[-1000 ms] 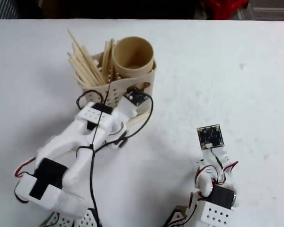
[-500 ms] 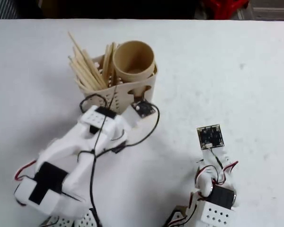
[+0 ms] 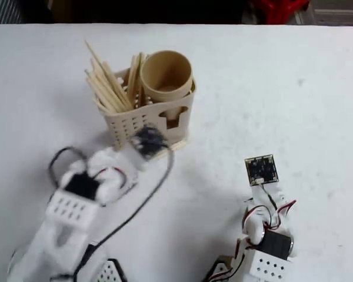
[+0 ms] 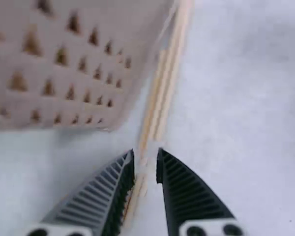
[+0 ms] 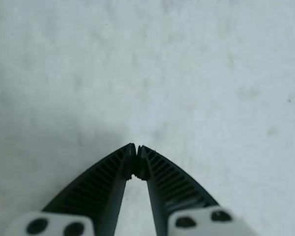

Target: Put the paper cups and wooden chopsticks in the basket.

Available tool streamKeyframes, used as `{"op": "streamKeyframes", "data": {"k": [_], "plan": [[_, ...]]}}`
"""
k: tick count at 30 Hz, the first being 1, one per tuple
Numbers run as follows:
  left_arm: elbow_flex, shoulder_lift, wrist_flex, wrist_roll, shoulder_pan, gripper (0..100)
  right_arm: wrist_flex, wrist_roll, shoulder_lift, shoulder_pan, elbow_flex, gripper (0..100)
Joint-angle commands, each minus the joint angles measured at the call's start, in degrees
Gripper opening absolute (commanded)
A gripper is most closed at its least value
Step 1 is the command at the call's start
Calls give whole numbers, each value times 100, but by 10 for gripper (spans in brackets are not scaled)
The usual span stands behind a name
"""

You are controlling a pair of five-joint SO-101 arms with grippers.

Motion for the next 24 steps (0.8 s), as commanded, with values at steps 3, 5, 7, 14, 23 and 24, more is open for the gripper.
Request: {"op": "streamKeyframes", "data": {"k": [3, 5, 7, 14, 23, 24], "plan": [[835, -2316, -273, 888, -1543, 94, -75, -44, -40, -646, 35, 18], [1064, -2826, -545, 1134, -2088, 94, -4, -18, -48, -1112, 35, 18], [1380, -3284, -897, 1275, -2448, 94, -145, -9, -66, -1218, 18, 18], [1837, -3890, -1213, 1275, -2607, 92, -444, 114, -13, -769, -1960, 20], [1837, -3908, -1222, 1275, -2607, 92, 400, -1046, 4075, -2105, -6374, 170], [1837, -3908, -1222, 1275, -2607, 92, 514, -1073, 4787, -2396, -6910, 181]]}}
